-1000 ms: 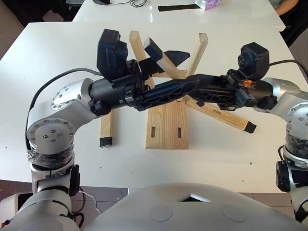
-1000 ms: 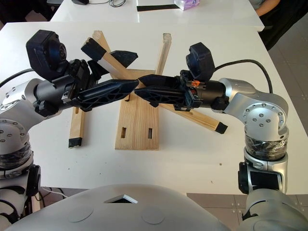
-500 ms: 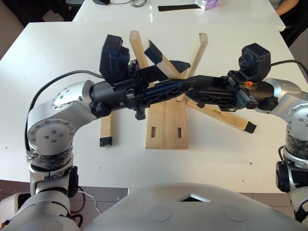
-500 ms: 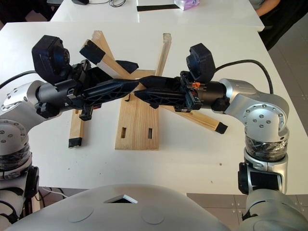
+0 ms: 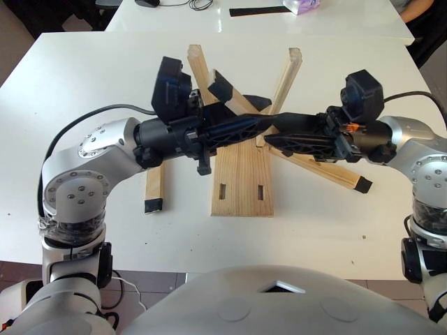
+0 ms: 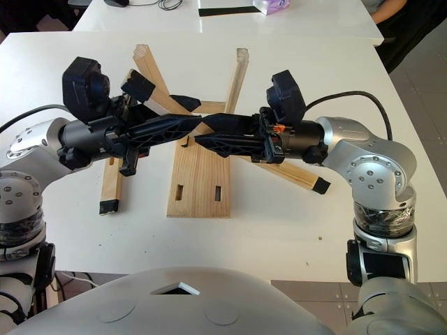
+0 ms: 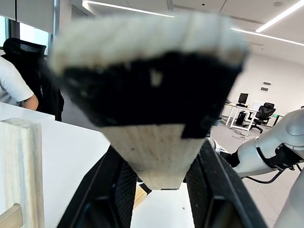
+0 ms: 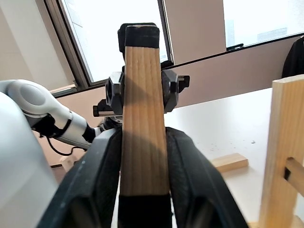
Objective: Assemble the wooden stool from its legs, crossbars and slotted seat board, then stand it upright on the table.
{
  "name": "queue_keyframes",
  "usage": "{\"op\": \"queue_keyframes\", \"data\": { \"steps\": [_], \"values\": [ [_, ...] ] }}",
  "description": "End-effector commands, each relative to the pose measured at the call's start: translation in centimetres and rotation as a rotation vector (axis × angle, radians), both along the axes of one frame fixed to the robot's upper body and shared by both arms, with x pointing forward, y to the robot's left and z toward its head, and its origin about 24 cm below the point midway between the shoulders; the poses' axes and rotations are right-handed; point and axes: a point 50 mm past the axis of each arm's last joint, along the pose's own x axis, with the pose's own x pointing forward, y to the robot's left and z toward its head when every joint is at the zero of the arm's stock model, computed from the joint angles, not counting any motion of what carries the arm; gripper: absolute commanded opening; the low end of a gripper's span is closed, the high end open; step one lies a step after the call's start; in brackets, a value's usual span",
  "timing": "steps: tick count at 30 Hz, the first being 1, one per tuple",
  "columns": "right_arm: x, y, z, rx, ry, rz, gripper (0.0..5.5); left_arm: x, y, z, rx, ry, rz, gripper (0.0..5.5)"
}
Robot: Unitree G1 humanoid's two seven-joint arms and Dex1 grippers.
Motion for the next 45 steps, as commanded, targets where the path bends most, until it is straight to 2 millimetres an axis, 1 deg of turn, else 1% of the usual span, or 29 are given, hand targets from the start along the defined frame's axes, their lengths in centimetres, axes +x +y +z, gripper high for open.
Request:
{"op": "queue_keyframes", "data": {
  "steps": [1,3,5,8,11,13,16,18,20,22,24,28,32,40,45],
  "values": [
    [1.0,-0.7,-1.3,-0.085,0.007,-0.116,2.22,0.4,0.5,0.3,0.036,-0.043,0.033,1.31],
    [1.2,-1.0,-1.7,-0.11,0.001,-0.141,2.32,0.3,1.1,0.2,0.083,-0.079,0.059,1.31],
    [0.9,-1.5,-1.8,-0.116,-0.004,-0.16,2.32,0.0,2.2,0.2,0.15,-0.12,0.076,1.31],
    [0.4,-2.9,-1.7,-0.126,-0.016,-0.222,2.32,-0.5,4.7,0.0,0.275,-0.121,0.105,1.31],
    [-1.0,-4.3,-1.5,-0.133,-0.036,-0.313,2.32,-0.4,7.4,-0.6,0.448,-0.171,0.144,1.31],
    [-2.1,-5.2,-1.3,-0.122,-0.047,-0.375,2.32,0.2,8.8,-1.1,0.544,-0.239,0.158,1.31],
    [-2.7,-5.9,-1.1,-0.105,-0.063,-0.461,2.32,1.1,10.9,-2.4,0.616,-0.351,0.169,1.31],
    [-2.8,-6.1,-1.1,-0.098,-0.067,-0.501,2.32,2.0,12.2,-3.2,0.662,-0.397,0.185,1.31],
    [-2.7,-6.3,-1.4,-0.103,-0.067,-0.539,2.32,3.2,13.8,-3.9,0.697,-0.402,0.215,1.31],
    [-2.4,-6.3,-1.8,-0.111,-0.062,-0.569,2.32,3.7,15.4,-4.7,0.733,-0.441,0.178,1.31],
    [-2.3,-6.1,-2.2,-0.123,-0.058,-0.583,2.32,4.2,16.4,-5.3,0.722,-0.444,0.167,1.31],
    [-2.2,-5.6,-3.1,-0.159,-0.051,-0.592,2.32,5.1,17.0,-5.9,0.733,-0.468,0.11,1.31],
    [-2.3,-5.4,-3.8,-0.19,-0.041,-0.587,2.32,5.3,17.4,-6.5,0.729,-0.477,0.089,1.31],
    [-2.1,-5.5,-4.3,-0.228,-0.044,-0.576,2.32,4.4,19.1,-8.7,0.807,-0.421,0.089,1.31],
    [-2.3,-5.3,-4.5,-0.238,-0.045,-0.564,2.32,4.3,19.2,-9.8,0.81,-0.401,0.099,1.31]
  ]
}}
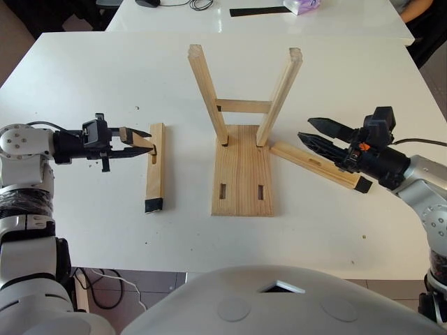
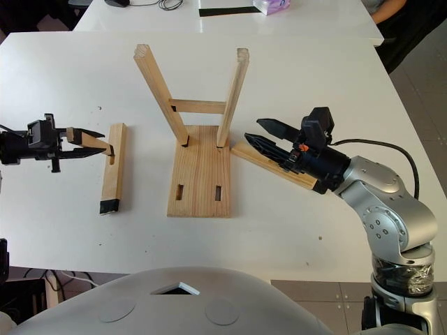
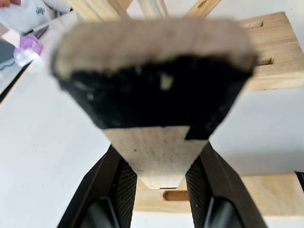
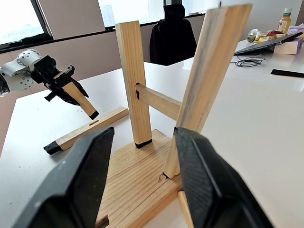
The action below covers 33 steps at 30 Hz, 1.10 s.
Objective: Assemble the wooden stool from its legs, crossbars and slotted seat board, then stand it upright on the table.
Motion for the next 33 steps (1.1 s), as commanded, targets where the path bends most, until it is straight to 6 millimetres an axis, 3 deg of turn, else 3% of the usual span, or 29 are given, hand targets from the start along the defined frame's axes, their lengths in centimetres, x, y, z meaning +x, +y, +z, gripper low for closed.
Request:
{"op": "queue_keyframes", "data": {
  "steps": [1,9,19,22,27,33],
  "values": [
    [-0.1,0.0,-0.2,-0.012,0.0,0.004,2.32,0.0,-0.1,-0.8,0.017,0.01,-0.003,1.31],
    [0.0,0.2,-0.3,-0.018,0.005,0.015,2.32,-0.9,0.0,-2.8,0.071,0.06,-0.027,1.31],
    [0.0,-0.1,-0.6,-0.047,0.007,0.004,2.32,-0.7,-1.7,-1.8,-0.087,0.206,-0.022,1.31],
    [0.1,0.0,-0.9,-0.063,0.009,0.007,2.32,-0.8,-2.3,-2.8,-0.152,0.209,0.041,1.31],
    [0.2,0.0,-1.0,-0.103,0.006,0.037,2.32,-3.9,-3.9,-6.2,-0.124,0.247,0.045,1.31],
    [0.7,-0.2,-1.1,-0.129,-0.001,0.051,2.32,-3.2,-5.4,-5.9,-0.12,0.242,0.095,1.31]
  ]
}}
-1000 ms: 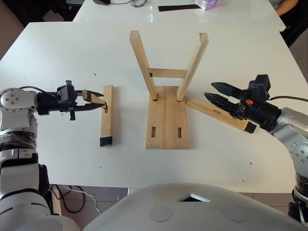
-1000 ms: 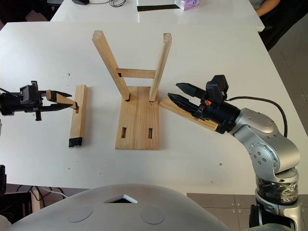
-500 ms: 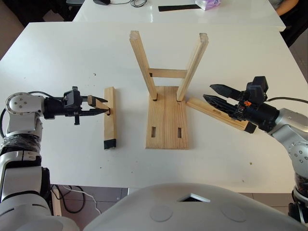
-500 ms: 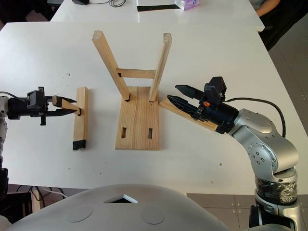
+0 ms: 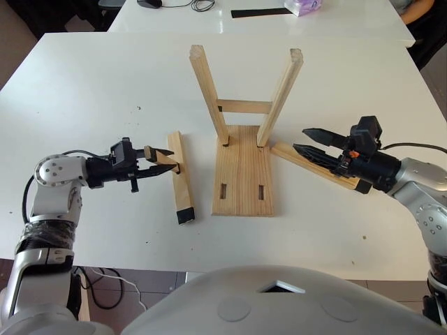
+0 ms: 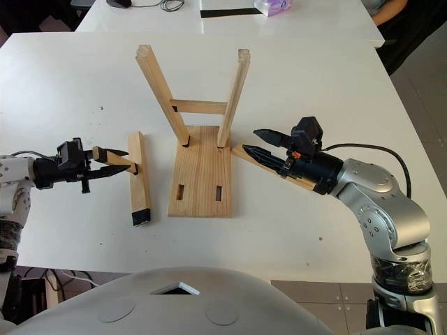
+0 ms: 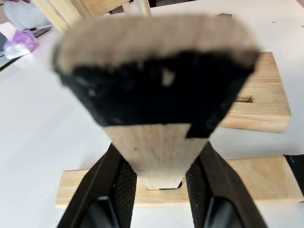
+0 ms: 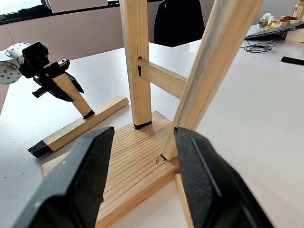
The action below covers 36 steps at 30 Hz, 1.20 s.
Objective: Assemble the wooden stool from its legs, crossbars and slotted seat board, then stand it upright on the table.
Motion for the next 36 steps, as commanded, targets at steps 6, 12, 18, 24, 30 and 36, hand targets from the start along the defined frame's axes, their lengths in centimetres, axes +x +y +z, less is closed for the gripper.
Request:
{"op": "queue_keyframes", "data": {
  "steps": [6,12,18,24,30,36],
  "values": [
    [0.2,0.1,-0.6,-0.051,-0.015,0.012,2.32,1.2,-3.2,-0.4,0.063,0.091,0.056,1.31],
    [0.2,0.4,-1.0,-0.074,-0.019,0.016,2.32,1.8,-4.6,-0.5,0.078,0.198,0.094,1.31],
    [0.4,0.6,-1.3,-0.097,-0.023,0.032,2.32,1.5,-5.3,-1.1,0.06,0.311,0.092,1.31],
    [0.4,0.6,-1.4,-0.112,-0.03,0.039,2.32,0.9,-5.6,-1.9,0.131,0.304,0.068,1.31],
    [0.5,0.8,-1.5,-0.116,-0.03,0.049,2.32,0.5,-4.7,-1.4,0.197,0.275,0.047,1.31],
    [-0.1,0.8,-1.7,-0.117,-0.024,0.029,2.32,0.1,-3.1,-0.6,0.255,0.288,0.02,1.31]
  ]
}}
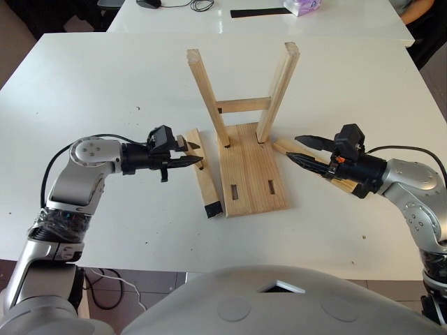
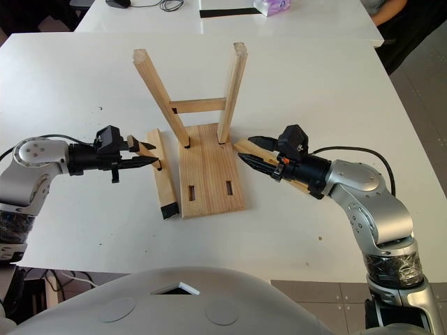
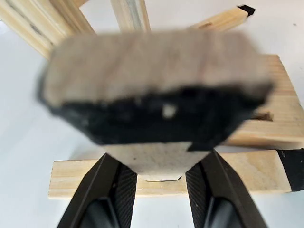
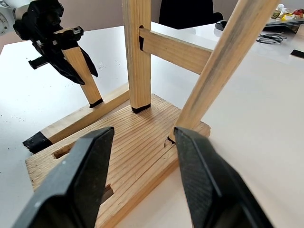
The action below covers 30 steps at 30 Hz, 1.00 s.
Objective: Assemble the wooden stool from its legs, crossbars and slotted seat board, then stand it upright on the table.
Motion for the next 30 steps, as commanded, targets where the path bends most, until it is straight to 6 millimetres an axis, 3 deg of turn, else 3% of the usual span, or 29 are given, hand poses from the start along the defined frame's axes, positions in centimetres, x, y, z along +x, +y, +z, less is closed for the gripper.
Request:
{"op": "queue_keyframes", "data": {
  "steps": [1,18,26,27,30],
  "values": [
    [-0.3,0.1,-0.1,-0.012,-0.011,-0.009,2.32,-1.5,2.2,-2.0,0.13,0.137,0.017,1.31],
    [-0.6,0.2,-0.3,-0.021,-0.015,-0.023,2.32,-0.6,3.5,1.4,0.088,0.108,0.068,1.31],
    [-0.7,0.3,-0.7,-0.03,-0.015,-0.027,2.32,-0.5,2.8,-0.1,0.169,0.028,0.034,1.31],
    [-0.6,0.4,-0.7,-0.032,-0.015,-0.025,2.32,-0.4,2.6,-0.5,0.173,0.019,0.042,1.67],
    [-0.6,0.5,-0.8,-0.038,-0.016,-0.017,2.32,-0.6,2.2,-1.4,0.167,0.017,0.042,2.09]
  ]
}}
